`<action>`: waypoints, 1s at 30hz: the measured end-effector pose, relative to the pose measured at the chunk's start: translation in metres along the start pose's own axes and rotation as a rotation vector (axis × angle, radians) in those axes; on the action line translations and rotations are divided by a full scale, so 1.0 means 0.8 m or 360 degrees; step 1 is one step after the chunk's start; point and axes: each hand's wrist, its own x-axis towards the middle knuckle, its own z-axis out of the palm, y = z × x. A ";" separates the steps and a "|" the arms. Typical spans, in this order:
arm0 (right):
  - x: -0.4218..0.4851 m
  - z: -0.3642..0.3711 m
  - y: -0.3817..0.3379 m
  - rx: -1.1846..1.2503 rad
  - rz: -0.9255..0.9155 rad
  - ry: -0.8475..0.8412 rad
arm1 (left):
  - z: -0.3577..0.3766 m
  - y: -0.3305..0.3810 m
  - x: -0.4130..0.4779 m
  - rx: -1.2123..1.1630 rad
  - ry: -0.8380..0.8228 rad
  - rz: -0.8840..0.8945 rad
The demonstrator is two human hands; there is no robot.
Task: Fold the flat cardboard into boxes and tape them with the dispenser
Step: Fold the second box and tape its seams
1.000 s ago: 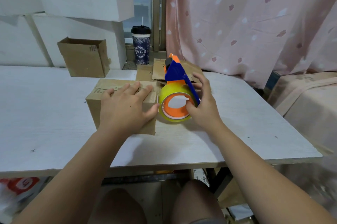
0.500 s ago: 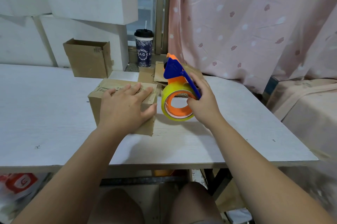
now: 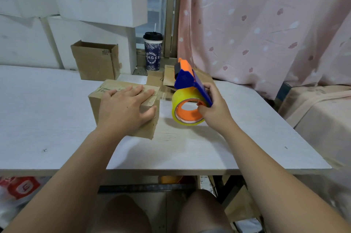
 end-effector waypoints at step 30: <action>0.008 -0.012 -0.032 -0.1289 -0.0192 -0.0563 | 0.001 -0.019 0.005 -0.0170 0.0136 -0.0058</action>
